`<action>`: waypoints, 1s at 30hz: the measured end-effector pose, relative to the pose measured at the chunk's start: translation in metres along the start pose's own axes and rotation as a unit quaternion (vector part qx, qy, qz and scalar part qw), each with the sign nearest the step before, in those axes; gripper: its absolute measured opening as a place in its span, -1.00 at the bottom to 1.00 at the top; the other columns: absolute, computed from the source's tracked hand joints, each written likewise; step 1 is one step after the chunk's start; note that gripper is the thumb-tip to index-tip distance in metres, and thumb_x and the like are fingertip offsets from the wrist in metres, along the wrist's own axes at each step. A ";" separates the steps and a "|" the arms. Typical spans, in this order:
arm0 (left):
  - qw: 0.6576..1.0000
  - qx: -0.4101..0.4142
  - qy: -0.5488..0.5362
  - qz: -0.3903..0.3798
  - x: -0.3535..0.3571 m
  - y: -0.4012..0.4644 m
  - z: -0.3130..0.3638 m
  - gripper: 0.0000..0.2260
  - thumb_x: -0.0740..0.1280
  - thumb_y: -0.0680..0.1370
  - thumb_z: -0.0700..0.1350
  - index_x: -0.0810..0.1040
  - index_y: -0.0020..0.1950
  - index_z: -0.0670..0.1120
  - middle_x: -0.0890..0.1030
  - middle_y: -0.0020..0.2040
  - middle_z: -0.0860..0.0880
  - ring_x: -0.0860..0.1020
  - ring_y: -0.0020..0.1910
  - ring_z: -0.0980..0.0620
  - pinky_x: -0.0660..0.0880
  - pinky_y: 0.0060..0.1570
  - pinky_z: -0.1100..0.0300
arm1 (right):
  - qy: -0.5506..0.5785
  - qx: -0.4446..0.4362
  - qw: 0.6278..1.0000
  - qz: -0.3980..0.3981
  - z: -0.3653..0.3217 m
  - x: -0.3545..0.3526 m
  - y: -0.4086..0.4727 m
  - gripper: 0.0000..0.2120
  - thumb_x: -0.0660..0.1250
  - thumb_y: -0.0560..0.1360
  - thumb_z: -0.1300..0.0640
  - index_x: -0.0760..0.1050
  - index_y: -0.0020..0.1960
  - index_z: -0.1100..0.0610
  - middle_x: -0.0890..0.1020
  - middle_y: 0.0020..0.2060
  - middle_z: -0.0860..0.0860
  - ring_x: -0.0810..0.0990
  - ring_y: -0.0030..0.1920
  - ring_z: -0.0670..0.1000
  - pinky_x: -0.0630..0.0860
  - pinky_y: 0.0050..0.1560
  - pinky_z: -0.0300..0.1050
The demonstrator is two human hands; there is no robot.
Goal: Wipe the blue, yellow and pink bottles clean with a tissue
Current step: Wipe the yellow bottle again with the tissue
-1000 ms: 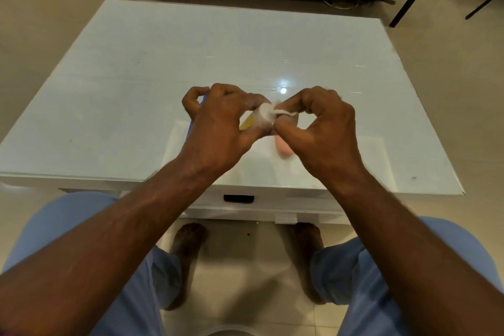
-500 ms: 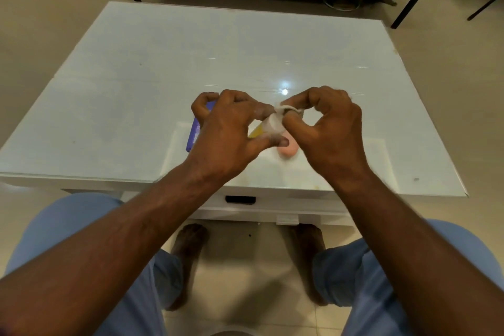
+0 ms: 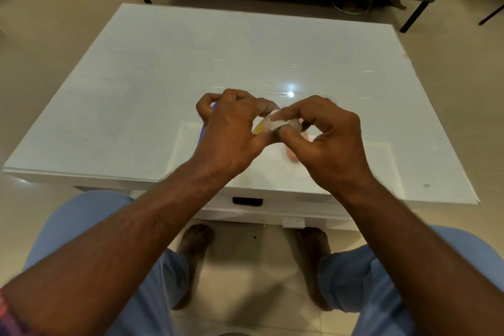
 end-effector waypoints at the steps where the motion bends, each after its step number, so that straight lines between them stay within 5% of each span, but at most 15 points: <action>1: 1.000 0.008 0.010 -0.007 0.001 -0.001 0.002 -0.63 0.42 0.48 0.27 0.61 0.23 0.19 0.60 0.20 0.17 0.38 0.36 0.11 0.11 0.39 -0.07 | 0.009 0.010 1.000 0.004 0.002 0.001 0.001 -0.84 0.49 0.52 0.26 0.71 0.02 0.03 0.71 -0.11 -0.13 0.65 -0.06 -0.13 0.55 -0.05 -0.32; 17: 1.000 -0.021 -0.005 -0.019 -0.003 0.006 0.004 -0.65 0.40 0.49 0.25 0.62 0.23 0.16 0.61 0.18 0.19 0.38 0.30 0.18 0.12 0.27 0.05 | -0.016 0.007 1.000 0.022 0.003 -0.006 0.000 -0.88 0.49 0.55 0.13 0.76 0.05 0.11 0.70 0.01 0.00 0.69 0.04 -0.05 0.69 0.01 0.01; 20: 0.998 -0.021 0.012 -0.055 0.006 0.000 0.007 -0.66 0.39 0.53 0.21 0.62 0.24 0.10 0.60 0.27 0.09 0.39 0.38 0.09 0.10 0.37 0.02 | -0.016 -0.015 1.000 0.009 -0.001 -0.001 -0.001 -0.87 0.49 0.54 0.19 0.76 0.06 0.14 0.72 0.01 0.02 0.71 0.04 -0.03 0.69 0.03 -0.01; 27: 0.999 -0.015 -0.015 -0.041 0.000 0.003 0.000 -0.68 0.43 0.48 0.25 0.64 0.18 0.18 0.61 0.16 0.22 0.34 0.24 0.26 0.08 0.25 0.11 | -0.018 -0.006 1.000 0.002 0.006 -0.006 0.000 -0.89 0.50 0.52 0.17 0.76 0.01 0.16 0.74 -0.06 0.02 0.71 -0.04 -0.03 0.69 -0.06 -0.04; 30: 0.996 -0.019 -0.036 -0.080 0.010 0.001 0.000 -0.61 0.40 0.45 0.33 0.66 0.16 0.16 0.66 0.13 0.22 0.49 0.25 0.21 0.22 0.31 0.04 | 0.004 0.020 1.000 0.016 0.008 -0.004 0.001 -0.89 0.49 0.54 0.21 0.76 0.04 0.15 0.74 -0.04 0.00 0.72 -0.01 -0.06 0.69 0.01 -0.14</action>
Point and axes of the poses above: each hand's wrist, its own y-axis towards the middle knuckle, its own x-axis out of the palm, z = x × y, the point moved 5 cm from there along y, towards the middle knuckle
